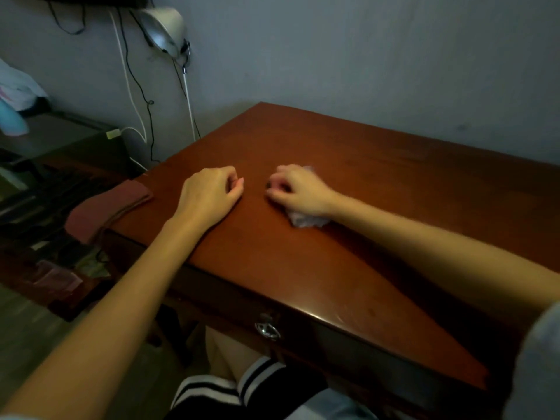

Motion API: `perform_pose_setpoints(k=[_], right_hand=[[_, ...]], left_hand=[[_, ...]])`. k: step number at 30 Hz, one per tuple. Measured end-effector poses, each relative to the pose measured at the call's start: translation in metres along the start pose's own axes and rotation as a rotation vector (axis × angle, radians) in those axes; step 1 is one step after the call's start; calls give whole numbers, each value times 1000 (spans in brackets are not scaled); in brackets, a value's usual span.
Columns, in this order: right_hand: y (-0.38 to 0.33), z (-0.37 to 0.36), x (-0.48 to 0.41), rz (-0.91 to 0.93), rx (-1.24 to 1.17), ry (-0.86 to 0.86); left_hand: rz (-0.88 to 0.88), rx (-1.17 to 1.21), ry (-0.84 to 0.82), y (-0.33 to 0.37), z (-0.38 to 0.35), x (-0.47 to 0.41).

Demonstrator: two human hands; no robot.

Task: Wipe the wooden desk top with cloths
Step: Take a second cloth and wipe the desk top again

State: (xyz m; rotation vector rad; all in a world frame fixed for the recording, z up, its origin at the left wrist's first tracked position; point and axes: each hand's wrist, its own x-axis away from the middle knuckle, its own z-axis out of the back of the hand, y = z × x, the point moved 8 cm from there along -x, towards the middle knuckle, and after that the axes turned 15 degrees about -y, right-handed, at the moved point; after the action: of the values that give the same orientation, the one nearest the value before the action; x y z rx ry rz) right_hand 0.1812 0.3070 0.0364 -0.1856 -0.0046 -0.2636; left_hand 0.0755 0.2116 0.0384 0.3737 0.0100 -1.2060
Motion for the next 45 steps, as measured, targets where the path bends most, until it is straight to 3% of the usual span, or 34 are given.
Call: perform_pose_setpoints(k=[3, 5, 9, 12, 17, 20, 27, 31, 35, 41, 43, 45], right_hand=[[-100, -18, 44, 319, -24, -14], [-137, -27, 80, 439, -61, -71], [-125, -24, 131, 496, -172, -160], [-58, -13, 127, 353, -180, -134], [85, 18, 73, -156, -124, 37], [87, 14, 37, -242, -46, 18], [-111, -23, 76, 353, -44, -50], [-121, -23, 137, 444, -155, -140], [-49, -9, 144, 301, -199, -123], [108, 19, 75, -276, -121, 53], [106, 18, 51, -334, -64, 47], [67, 12, 33, -248, -34, 24]], left_hand=[[14, 4, 24, -3, 1, 1], [4, 5, 32, -3, 1, 2], [-4, 3, 18, -2, 0, 1], [0, -7, -3, -1, -1, -1], [1, -14, 4, 1, 1, 0], [-1, -1, -5, 2, 1, 1], [23, 3, 40, -2, 5, 4], [5, 4, 22, 0, 4, 3], [-4, -8, 11, 1, 2, 2], [2, 2, 3, -2, 0, 0], [4, 2, 5, -2, 0, 1], [7, 2, 7, -1, 1, 1]])
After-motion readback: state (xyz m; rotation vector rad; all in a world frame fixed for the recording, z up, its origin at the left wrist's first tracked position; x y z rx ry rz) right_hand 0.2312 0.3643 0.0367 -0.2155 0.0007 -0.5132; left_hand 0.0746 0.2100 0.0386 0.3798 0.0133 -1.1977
